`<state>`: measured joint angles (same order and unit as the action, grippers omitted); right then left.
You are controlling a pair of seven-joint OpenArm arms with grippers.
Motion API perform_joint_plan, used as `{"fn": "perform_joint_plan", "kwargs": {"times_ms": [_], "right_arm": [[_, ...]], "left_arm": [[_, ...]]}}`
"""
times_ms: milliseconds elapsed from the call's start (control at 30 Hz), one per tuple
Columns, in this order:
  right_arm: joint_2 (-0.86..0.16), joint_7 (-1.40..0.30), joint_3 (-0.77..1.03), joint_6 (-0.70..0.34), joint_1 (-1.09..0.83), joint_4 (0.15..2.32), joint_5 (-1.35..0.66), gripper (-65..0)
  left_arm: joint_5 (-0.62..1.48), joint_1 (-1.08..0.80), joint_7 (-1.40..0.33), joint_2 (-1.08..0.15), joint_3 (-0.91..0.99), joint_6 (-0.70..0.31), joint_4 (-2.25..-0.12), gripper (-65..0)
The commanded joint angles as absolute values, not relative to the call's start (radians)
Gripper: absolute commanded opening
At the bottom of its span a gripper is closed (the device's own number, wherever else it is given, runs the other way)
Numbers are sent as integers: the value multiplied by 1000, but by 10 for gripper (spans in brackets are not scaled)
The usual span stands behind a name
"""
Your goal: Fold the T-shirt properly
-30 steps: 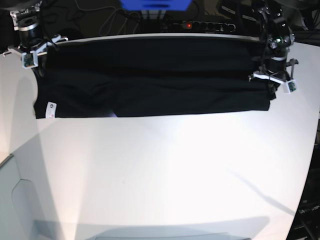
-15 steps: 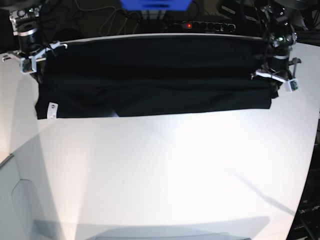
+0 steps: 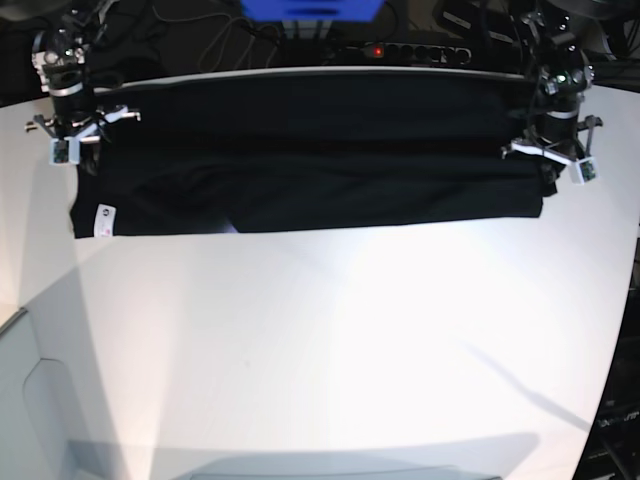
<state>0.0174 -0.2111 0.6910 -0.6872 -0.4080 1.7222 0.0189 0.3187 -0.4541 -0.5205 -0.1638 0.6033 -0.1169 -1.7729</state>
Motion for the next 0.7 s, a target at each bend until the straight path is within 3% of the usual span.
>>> {"fn": "perform_joint_plan", "kwargs": {"times_ms": [0,200,367,667], "right_arm": [[1,-179,696,-698,-400,1721,4,-650],[-13,-179,700,-698,-360,1658,56,-521],[-1,-179,762,-698,-361,1727,47,-416],[56,-179,727,-698,-386,1833,12,-402]], "left_arm": [[320,-455,-498,-174,610,-113,-1788,-650],[323,-469,-498,-174,608,-113,-1781,-650],[326,-476,-498,-170,604,-113,-1774,-650],[326,-489,-498,-151,604,-113,-1773,-649]]}}
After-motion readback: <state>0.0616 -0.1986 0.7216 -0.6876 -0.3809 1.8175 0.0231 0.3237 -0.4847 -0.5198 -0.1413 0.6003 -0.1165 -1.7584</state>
